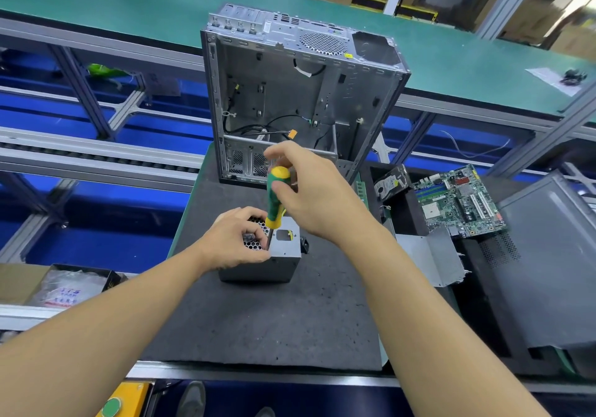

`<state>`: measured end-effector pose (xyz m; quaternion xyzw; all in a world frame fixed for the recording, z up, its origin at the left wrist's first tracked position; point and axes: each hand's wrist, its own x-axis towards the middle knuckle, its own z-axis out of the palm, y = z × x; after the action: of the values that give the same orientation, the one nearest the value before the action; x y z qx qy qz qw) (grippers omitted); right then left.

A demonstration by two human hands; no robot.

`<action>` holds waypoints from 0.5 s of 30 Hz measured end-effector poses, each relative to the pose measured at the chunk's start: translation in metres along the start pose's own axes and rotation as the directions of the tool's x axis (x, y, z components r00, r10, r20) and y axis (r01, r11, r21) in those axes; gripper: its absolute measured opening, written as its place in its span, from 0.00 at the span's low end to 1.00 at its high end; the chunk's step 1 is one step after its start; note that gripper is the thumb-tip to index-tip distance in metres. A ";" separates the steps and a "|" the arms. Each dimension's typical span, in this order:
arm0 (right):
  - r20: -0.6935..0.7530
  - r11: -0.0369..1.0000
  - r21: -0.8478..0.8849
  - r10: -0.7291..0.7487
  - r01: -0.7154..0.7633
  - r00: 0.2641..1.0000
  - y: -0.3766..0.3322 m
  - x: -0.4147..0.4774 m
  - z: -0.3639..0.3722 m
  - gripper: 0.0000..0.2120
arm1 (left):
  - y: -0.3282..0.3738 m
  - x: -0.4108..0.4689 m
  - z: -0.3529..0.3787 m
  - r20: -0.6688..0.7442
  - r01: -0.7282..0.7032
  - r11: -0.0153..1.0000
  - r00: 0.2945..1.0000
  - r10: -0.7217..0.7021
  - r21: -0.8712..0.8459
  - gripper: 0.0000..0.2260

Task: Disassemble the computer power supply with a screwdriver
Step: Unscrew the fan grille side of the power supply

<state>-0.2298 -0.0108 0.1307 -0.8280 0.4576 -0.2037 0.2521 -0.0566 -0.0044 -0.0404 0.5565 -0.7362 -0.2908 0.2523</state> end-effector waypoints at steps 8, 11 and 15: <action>0.017 0.999 0.011 0.046 -0.046 0.999 0.004 0.000 0.000 0.16 | 0.000 0.001 -0.004 0.054 0.028 1.000 0.998 -0.027 -0.012 0.09; 0.012 1.000 -0.015 0.014 -0.013 1.000 0.005 0.001 0.000 0.17 | 0.002 0.000 -0.005 0.053 0.028 0.999 0.998 -0.027 -0.017 0.10; 0.016 1.000 -0.018 0.022 -0.021 1.000 0.006 0.001 0.000 0.14 | 0.005 -0.001 -0.006 0.052 0.034 0.999 0.998 -0.032 -0.031 0.11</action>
<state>-0.2334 -0.0139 0.1277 -0.8269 0.4662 -0.1900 0.2506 -0.0556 -0.0037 -0.0330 0.5569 -0.7285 -0.3207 0.2374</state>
